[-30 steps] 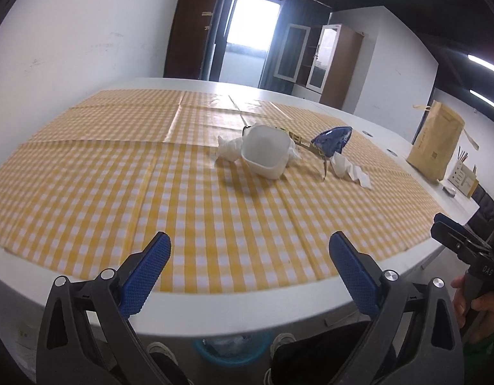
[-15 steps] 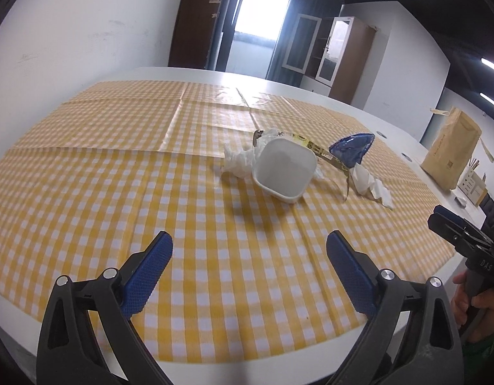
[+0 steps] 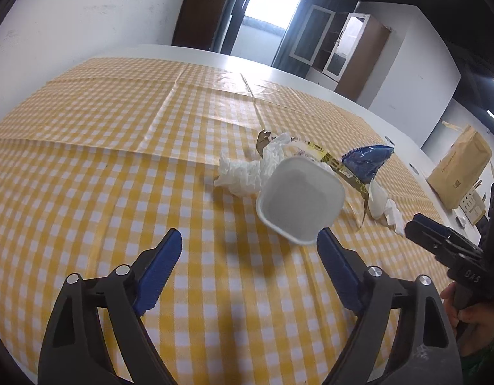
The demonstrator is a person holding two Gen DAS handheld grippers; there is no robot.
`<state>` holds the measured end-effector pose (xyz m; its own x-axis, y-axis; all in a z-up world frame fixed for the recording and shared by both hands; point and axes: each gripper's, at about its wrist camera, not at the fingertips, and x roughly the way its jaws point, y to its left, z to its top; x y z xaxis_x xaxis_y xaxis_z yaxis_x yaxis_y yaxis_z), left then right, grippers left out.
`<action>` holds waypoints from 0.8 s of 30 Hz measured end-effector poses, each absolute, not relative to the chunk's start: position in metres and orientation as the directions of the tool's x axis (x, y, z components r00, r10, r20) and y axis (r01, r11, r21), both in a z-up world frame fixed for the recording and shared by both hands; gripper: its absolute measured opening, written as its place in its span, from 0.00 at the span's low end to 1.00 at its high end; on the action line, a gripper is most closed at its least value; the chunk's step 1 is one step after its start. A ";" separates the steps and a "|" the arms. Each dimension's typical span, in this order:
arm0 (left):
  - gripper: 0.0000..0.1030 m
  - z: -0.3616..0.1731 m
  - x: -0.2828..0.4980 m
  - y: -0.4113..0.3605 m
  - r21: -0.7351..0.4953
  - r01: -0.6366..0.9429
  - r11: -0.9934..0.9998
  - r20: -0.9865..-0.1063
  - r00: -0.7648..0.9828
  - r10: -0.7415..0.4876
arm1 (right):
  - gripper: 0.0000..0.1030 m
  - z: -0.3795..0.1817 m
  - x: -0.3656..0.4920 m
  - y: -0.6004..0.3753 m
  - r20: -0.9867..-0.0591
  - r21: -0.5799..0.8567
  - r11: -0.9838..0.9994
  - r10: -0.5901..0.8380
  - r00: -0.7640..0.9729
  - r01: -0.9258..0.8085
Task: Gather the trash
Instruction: 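Grasp the gold-white snack wrapper with the right gripper while the left gripper grasps the white cup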
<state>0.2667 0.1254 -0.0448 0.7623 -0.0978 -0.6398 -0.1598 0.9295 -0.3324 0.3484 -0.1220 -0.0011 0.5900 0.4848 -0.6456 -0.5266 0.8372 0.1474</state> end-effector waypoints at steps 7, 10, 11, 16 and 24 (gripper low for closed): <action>0.63 -0.052 0.298 0.131 -0.340 -0.163 0.926 -0.666 0.737 -0.115 | 0.54 -0.012 0.383 -0.102 -0.687 0.118 0.848 0.445 0.574 -0.517; 0.55 -0.054 0.310 0.132 -0.347 -0.155 0.925 -0.676 0.725 -0.132 | 0.45 -0.017 0.395 -0.094 -0.707 0.112 0.849 0.434 0.559 -0.517; 0.51 -0.055 0.313 0.131 -0.349 -0.150 0.925 -0.677 0.723 -0.138 | 0.40 -0.019 0.398 -0.091 -0.712 0.113 0.849 0.432 0.553 -0.517; 0.10 -0.062 0.325 0.122 -0.357 -0.108 0.928 -0.692 0.698 -0.185 | 0.11 -0.032 0.415 -0.075 -0.753 0.092 0.848 0.402 0.521 -0.521; 0.05 -0.049 0.294 0.134 -0.391 -0.136 0.910 -0.630 0.761 -0.157 | 0.01 -0.017 0.395 -0.091 -0.679 0.099 0.864 0.421 0.601 -0.493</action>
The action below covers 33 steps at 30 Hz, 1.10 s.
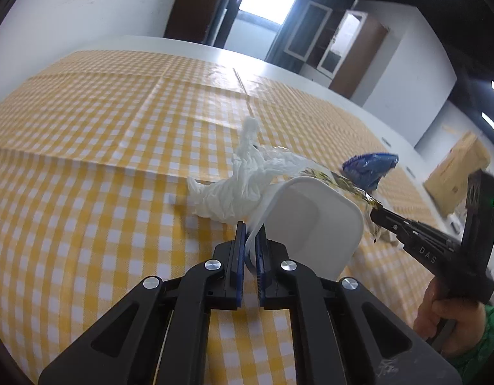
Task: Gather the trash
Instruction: 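Grasp the gold-white snack wrapper with the right gripper while the left gripper grasps the white cup, then carry the snack wrapper with the right gripper while the left gripper carries the cup to the wastebasket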
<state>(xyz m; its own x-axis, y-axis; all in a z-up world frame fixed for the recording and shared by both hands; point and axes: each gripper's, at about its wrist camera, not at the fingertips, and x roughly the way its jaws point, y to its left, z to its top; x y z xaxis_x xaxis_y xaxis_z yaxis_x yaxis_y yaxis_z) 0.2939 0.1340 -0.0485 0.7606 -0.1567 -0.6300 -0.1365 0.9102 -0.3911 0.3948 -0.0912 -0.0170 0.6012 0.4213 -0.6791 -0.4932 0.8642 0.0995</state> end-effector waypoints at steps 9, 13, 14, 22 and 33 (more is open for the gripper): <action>0.05 -0.038 0.259 0.127 -0.414 -0.099 0.905 -0.597 0.780 -0.188 | 0.01 0.011 0.366 -0.111 -0.590 0.160 0.864 0.472 0.656 -0.477; 0.05 -0.035 0.239 0.122 -0.412 -0.083 0.907 -0.590 0.784 -0.196 | 0.01 0.021 0.353 -0.122 -0.564 0.173 0.870 0.471 0.678 -0.461; 0.05 -0.034 0.235 0.121 -0.408 -0.079 0.910 -0.587 0.786 -0.195 | 0.01 0.024 0.349 -0.126 -0.556 0.175 0.873 0.468 0.686 -0.455; 0.05 -0.029 0.197 0.122 -0.399 -0.087 0.913 -0.572 0.801 -0.174 | 0.01 0.039 0.317 -0.148 -0.516 0.203 0.872 0.482 0.708 -0.445; 0.05 0.012 0.143 0.123 -0.400 -0.074 0.914 -0.492 0.858 -0.146 | 0.01 0.056 0.261 -0.163 -0.474 0.195 0.867 0.492 0.730 -0.458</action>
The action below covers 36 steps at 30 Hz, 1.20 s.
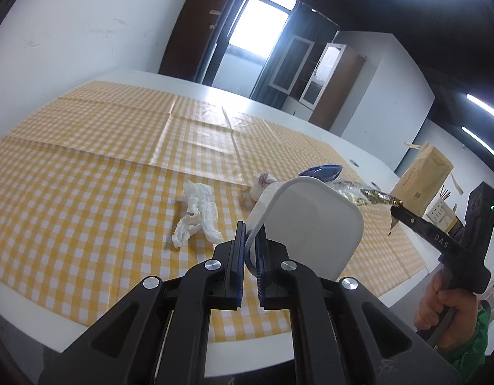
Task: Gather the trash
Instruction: 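Carry the snack wrapper with the right gripper while the left gripper carries the cup to the wastebasket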
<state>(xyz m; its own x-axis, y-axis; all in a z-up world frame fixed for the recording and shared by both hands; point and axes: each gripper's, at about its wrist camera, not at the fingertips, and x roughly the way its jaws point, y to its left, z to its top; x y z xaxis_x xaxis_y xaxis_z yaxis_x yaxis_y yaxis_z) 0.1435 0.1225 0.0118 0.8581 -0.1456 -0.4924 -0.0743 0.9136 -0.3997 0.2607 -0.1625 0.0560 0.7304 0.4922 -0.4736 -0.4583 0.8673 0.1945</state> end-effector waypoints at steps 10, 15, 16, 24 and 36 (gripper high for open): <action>0.05 0.043 0.069 0.109 -0.403 -0.029 0.915 -0.396 0.907 -0.146 | 0.01 0.068 0.203 -0.171 -0.427 0.185 0.852 0.519 0.741 -0.490; 0.05 0.051 0.032 0.102 -0.391 -0.010 0.920 -0.362 0.921 -0.144 | 0.01 0.070 0.172 -0.174 -0.408 0.176 0.842 0.534 0.741 -0.510; 0.05 0.051 0.024 0.100 -0.388 -0.008 0.921 -0.357 0.923 -0.142 | 0.01 0.069 0.168 -0.174 -0.406 0.171 0.840 0.536 0.740 -0.514; 0.05 0.027 -0.019 0.093 -0.374 -0.012 0.927 -0.374 0.917 -0.139 | 0.01 0.050 0.124 -0.180 -0.416 0.164 0.825 0.555 0.720 -0.541; 0.05 0.004 -0.052 0.103 -0.424 -0.020 0.906 -0.388 0.908 -0.162 | 0.01 0.003 0.083 -0.180 -0.491 0.158 0.815 0.555 0.671 -0.558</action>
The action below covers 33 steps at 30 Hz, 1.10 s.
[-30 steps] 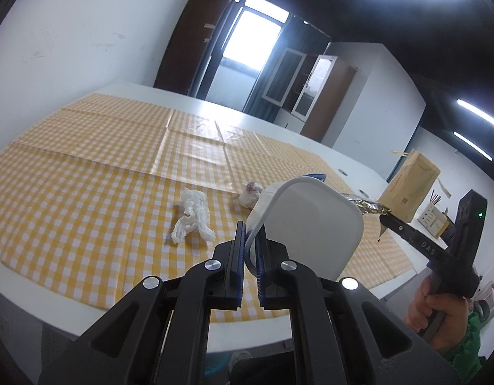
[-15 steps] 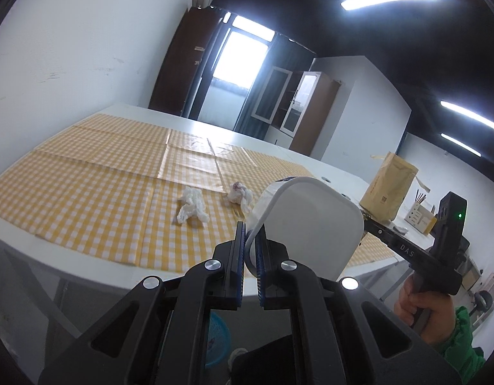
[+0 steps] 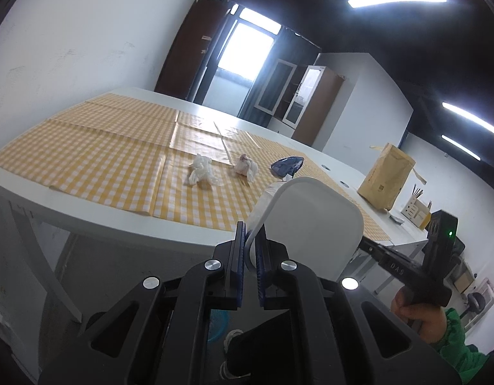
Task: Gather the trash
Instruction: 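Carry the snack wrapper with the right gripper while the left gripper carries the cup to the wastebasket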
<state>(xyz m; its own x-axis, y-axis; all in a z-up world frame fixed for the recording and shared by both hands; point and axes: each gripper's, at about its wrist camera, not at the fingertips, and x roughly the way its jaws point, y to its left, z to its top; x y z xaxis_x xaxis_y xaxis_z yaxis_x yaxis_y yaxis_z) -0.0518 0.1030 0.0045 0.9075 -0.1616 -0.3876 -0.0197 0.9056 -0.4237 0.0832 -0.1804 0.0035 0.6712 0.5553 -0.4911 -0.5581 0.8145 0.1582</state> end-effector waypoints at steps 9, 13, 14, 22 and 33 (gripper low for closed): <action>0.05 -0.019 -0.063 0.103 -0.422 -0.039 0.906 -0.433 0.886 -0.164 | 0.01 -0.031 0.062 -0.177 -0.553 0.132 0.807 0.542 0.633 -0.576; 0.05 -0.044 -0.054 0.097 -0.384 -0.071 0.920 -0.488 0.862 -0.137 | 0.01 -0.052 0.065 -0.173 -0.587 0.133 0.806 0.534 0.609 -0.577; 0.05 -0.050 -0.053 0.095 -0.363 -0.082 0.928 -0.500 0.857 -0.120 | 0.01 -0.057 0.066 -0.172 -0.593 0.130 0.806 0.530 0.606 -0.578; 0.05 -0.109 -0.024 0.082 -0.323 -0.092 0.942 -0.608 0.783 -0.132 | 0.01 -0.112 0.082 -0.155 -0.678 0.142 0.809 0.499 0.540 -0.570; 0.05 -0.197 0.032 0.101 -0.384 -0.199 0.902 -0.741 0.649 -0.173 | 0.01 -0.199 0.124 -0.132 -0.799 0.160 0.847 0.412 0.437 -0.507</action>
